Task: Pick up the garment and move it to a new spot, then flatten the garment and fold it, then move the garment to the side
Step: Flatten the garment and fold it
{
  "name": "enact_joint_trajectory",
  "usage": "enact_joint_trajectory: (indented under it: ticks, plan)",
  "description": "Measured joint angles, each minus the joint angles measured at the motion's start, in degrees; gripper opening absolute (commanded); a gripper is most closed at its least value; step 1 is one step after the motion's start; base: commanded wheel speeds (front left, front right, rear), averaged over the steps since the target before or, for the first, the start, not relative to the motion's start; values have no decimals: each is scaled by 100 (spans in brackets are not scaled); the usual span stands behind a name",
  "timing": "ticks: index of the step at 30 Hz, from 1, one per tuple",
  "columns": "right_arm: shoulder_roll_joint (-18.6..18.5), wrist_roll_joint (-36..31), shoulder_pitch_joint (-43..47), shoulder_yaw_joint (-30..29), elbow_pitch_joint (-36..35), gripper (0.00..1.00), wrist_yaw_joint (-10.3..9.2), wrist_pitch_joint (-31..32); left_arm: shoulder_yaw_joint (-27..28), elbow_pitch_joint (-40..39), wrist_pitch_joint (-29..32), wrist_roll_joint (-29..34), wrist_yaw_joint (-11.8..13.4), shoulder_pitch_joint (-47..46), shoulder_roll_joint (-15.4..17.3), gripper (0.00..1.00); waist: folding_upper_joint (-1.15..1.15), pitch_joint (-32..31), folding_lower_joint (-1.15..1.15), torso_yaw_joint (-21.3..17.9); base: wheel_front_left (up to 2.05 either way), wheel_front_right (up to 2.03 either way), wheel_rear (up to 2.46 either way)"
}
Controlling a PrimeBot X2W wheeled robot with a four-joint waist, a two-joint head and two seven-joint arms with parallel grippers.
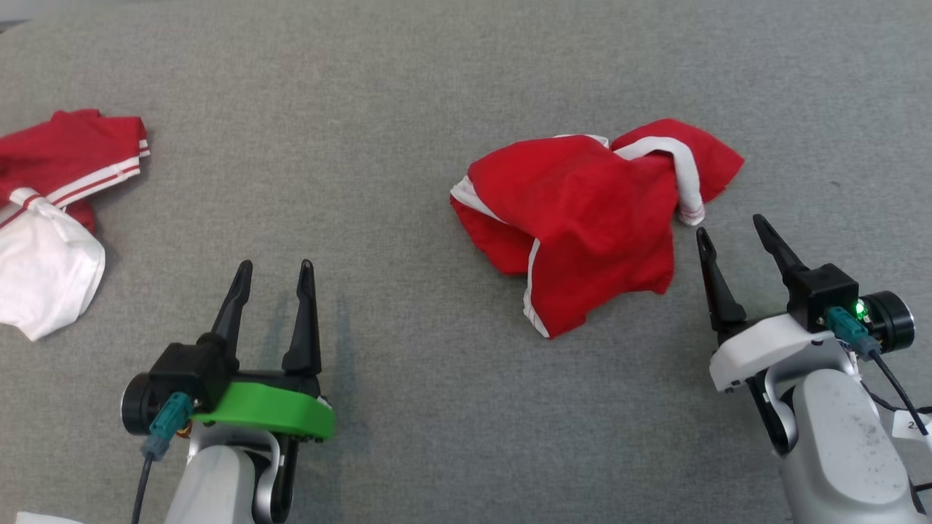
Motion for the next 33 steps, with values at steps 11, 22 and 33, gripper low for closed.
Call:
enact_joint_trajectory:
  ticks: [11, 22, 33]
  plan:
    - [2, -314, -536, -136, 260, 94, 0, 0, -189, -2, -1, -188, 0, -308, -1, 100, 0, 610, 0, 281, 0, 0, 0]
    - [-3, -625, -1002, -300, -299, 0, 0, 3, -203, 105, -1, -199, 0, -134, -1, 100, 0, 322, 0, 329, 0, 0, 0]
    - [-526, -577, -3838, 1807, -126, 0, 0, 1, -264, 209, 0, -314, 0, 86, -2, 100, 0, -397, 0, 315, 0, 0, 0]
